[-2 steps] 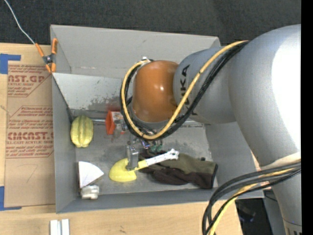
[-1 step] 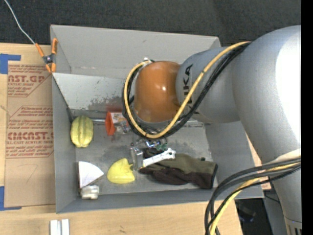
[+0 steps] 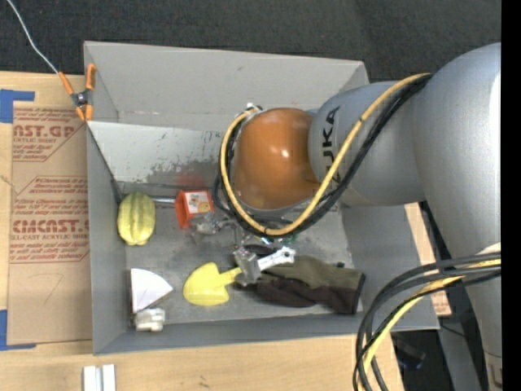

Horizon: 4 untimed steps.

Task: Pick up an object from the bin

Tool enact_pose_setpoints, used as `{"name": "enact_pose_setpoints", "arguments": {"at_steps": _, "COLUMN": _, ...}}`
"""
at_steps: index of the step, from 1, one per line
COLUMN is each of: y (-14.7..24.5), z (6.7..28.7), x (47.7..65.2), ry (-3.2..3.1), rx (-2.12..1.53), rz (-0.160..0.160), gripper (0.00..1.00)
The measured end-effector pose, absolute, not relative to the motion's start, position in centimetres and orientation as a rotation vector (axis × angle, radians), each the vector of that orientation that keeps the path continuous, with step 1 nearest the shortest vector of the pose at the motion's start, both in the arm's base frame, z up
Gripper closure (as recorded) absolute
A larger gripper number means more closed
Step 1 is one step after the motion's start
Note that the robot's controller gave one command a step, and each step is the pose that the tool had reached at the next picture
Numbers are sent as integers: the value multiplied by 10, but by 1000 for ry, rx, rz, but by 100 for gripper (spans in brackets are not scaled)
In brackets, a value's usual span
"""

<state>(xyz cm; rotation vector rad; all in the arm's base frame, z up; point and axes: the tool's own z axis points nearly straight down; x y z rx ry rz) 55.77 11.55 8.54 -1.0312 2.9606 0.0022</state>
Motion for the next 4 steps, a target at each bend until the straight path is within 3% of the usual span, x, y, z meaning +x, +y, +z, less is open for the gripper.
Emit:
{"name": "enact_pose_setpoints", "arguments": {"at_steps": 1, "y": 85, "z": 73, "x": 523, "ry": 3032, "rx": -822, "rz": 6, "gripper": 0}}
{"name": "enact_pose_setpoints", "arguments": {"at_steps": 2, "y": 84, "z": 70, "x": 502, "ry": 2849, "rx": -1307, "rz": 5, "gripper": 100}}
{"name": "enact_pose_setpoints", "arguments": {"at_steps": 3, "y": 84, "z": 70, "x": 502, "ry": 2849, "rx": -1307, "rz": 5, "gripper": 100}}
{"name": "enact_pose_setpoints", "arguments": {"at_steps": 4, "y": 96, "z": 149, "x": 496, "ry": 2860, "rx": -1292, "rz": 8, "gripper": 100}}
